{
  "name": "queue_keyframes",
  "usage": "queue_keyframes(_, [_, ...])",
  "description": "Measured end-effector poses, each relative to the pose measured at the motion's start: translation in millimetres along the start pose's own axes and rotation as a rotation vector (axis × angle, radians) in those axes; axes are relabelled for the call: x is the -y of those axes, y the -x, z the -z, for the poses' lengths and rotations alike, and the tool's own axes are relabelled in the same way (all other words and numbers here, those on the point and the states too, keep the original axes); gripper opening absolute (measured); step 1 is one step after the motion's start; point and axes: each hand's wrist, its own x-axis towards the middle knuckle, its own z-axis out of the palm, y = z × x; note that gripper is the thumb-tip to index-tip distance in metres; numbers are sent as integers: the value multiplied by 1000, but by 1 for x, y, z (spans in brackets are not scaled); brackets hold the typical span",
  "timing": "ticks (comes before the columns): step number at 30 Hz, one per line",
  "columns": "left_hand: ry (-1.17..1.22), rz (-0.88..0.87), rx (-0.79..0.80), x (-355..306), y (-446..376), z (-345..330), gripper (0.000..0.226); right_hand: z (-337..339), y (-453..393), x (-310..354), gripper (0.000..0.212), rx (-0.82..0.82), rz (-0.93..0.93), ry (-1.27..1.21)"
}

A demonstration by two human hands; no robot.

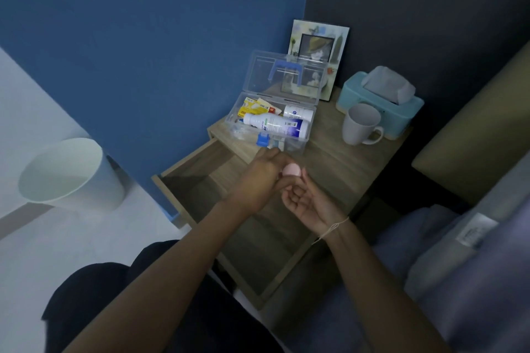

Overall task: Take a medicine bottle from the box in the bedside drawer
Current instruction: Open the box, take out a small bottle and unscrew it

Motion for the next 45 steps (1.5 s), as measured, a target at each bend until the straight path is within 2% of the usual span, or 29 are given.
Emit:
queue_keyframes(5, [-100, 67, -24, -3, -4, -10, 43, 13, 6, 3, 35, 89, 24, 62])
queue_keyframes(8, [92, 48, 101, -9, -7, -5, 53, 17, 4, 7, 32, 52, 39, 39])
queue_keyframes(10, [171, -24, 179, -11, -13, -1, 44, 20, 2, 10, 26, 28, 40, 17])
queue_keyframes(12, [131, -71, 237, -12, -19, 2, 37, 26, -1, 13, 26, 39, 37, -2])
queue_keyframes(16, [17, -5, 250, -16, -28, -1, 21, 39, -5, 16, 35, 76, 31, 23])
queue_keyframes(18, [-59, 43, 212, -17, -29, -6, 28, 44, -6, 17, 35, 99, 40, 28])
queue_keyframes(19, [-24, 42, 211, -17, -29, -7, 31, 47, -7, 18, 34, 101, 48, 31])
queue_keyframes(22, [113, -28, 297, -18, -31, -5, 37, 52, -7, 24, 33, 99, 59, 39])
queue_keyframes(26, [64, -17, 365, -15, -40, -2, 34, 49, -4, 32, 42, 109, 80, 94])
queue_keyframes(31, [28, 53, 284, -15, -47, -13, 31, 47, 0, 37, 52, 113, 120, 110])
queue_keyframes(34, [143, 105, 208, -15, -44, -23, 35, 51, 4, 39, 49, 111, 155, 134])
queue_keyframes(37, [245, 178, 115, -9, -44, -32, 35, 60, 7, 39, 41, 77, 182, 158])
queue_keyframes(41, [198, 230, 50, 7, -46, -43, 33, 71, 6, 36, 37, -16, 204, 212])
queue_keyframes(45, [86, 260, 103, 19, -40, -61, 36, 85, -1, 29, 25, -269, 362, 593])
